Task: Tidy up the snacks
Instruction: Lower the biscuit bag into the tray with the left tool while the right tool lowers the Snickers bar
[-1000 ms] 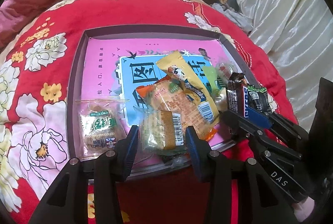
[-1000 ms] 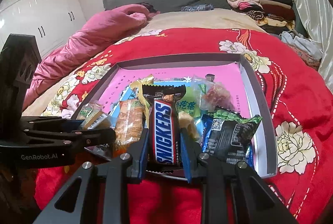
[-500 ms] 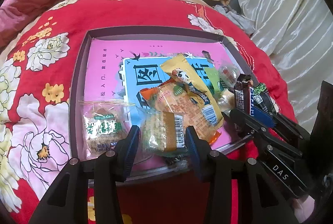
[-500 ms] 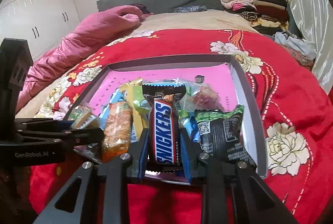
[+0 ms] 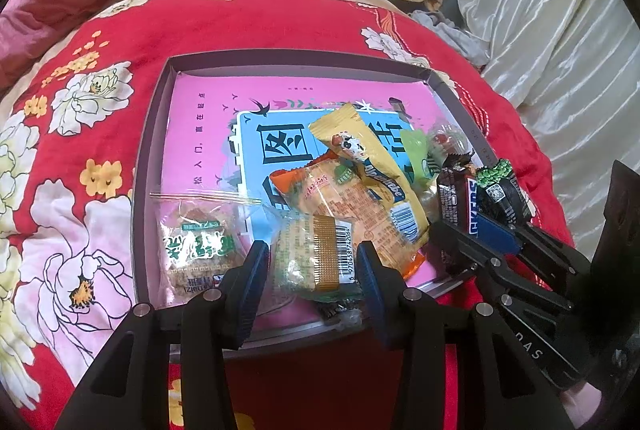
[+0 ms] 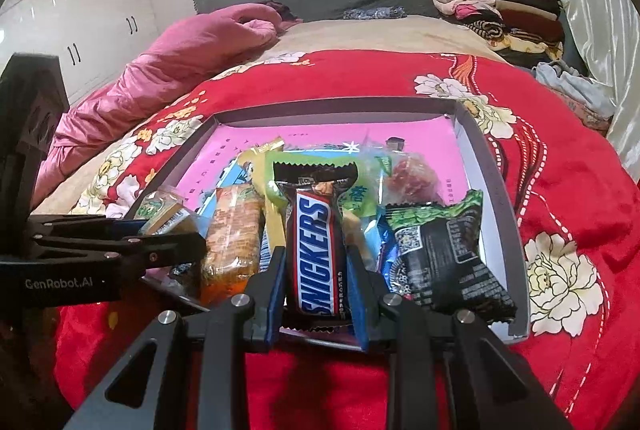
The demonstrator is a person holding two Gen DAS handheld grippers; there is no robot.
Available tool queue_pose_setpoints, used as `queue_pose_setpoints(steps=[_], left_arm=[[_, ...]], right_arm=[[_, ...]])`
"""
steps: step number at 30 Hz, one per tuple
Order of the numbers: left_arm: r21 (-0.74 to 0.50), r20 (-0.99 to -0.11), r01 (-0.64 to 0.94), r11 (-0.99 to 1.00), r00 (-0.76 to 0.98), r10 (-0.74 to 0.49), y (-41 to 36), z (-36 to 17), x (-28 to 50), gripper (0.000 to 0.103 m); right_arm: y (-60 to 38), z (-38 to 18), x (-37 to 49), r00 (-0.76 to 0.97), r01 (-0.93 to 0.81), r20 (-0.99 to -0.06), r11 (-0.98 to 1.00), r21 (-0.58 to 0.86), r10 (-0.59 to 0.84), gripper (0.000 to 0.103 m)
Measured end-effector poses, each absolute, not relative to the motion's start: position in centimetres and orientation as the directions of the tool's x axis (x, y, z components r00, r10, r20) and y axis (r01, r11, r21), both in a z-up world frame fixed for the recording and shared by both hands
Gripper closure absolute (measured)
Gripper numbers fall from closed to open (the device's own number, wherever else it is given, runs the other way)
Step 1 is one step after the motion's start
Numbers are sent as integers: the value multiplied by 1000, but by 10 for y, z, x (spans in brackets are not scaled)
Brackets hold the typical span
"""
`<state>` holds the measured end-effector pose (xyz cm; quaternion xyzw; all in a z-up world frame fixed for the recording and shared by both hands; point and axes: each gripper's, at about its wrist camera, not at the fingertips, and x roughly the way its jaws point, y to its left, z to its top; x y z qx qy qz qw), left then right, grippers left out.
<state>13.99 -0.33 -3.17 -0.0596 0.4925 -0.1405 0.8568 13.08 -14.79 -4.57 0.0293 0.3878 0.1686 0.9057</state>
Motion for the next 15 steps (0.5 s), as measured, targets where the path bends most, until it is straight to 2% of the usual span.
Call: queue_pose_setpoints(steps=[15], left_arm=[[-246, -829, 182, 952, 469, -304, -4, -33, 140, 56]], right_arm=[[-148, -46, 129, 637, -282, -695, 940, 191, 333, 74]])
